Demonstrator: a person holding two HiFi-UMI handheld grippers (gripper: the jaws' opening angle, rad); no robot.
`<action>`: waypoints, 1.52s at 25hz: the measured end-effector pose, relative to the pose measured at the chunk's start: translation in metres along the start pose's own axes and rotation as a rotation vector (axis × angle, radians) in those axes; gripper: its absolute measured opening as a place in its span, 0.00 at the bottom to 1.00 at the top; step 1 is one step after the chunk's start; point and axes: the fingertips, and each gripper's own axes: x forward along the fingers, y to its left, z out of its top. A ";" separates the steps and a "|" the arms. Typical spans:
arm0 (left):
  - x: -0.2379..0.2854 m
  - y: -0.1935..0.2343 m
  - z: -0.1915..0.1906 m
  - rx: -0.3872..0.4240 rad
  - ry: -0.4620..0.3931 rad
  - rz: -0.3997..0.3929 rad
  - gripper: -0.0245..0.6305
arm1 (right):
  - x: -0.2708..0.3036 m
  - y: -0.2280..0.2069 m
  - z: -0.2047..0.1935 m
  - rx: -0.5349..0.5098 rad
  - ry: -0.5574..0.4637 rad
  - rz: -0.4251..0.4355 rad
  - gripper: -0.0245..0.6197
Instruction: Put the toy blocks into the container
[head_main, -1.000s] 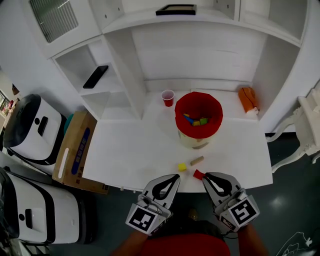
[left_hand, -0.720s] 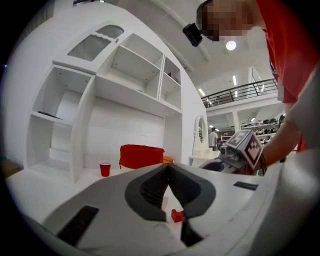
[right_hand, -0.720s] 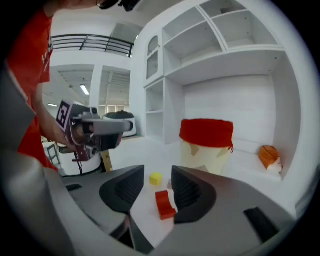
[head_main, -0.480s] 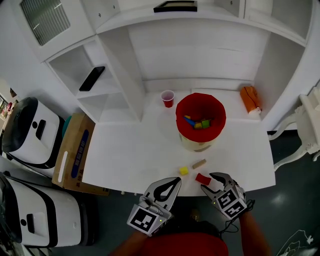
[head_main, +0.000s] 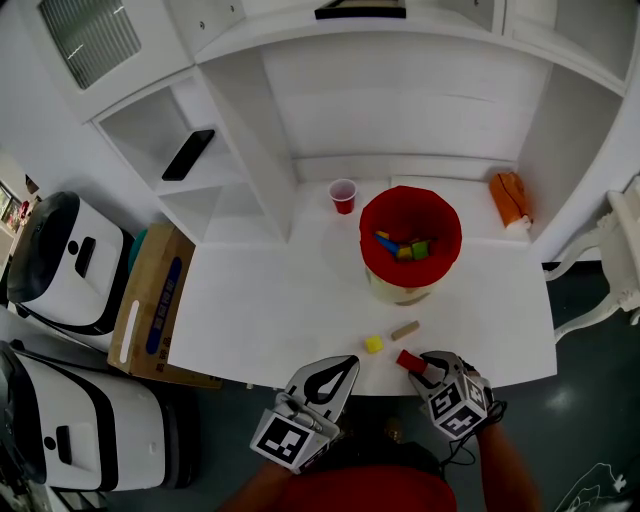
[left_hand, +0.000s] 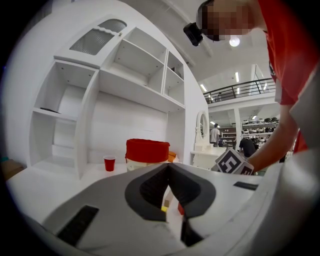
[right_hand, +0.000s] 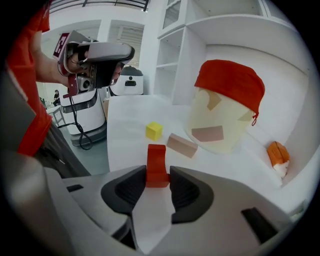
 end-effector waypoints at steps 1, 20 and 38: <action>0.000 0.001 0.000 0.007 -0.007 0.001 0.06 | -0.001 0.001 0.001 0.017 -0.012 0.011 0.30; 0.007 0.014 0.020 0.018 -0.082 0.010 0.06 | -0.159 -0.132 0.207 0.398 -0.793 -0.073 0.30; 0.026 0.020 -0.007 0.059 0.048 -0.052 0.19 | -0.153 -0.119 0.210 0.368 -0.783 -0.145 0.04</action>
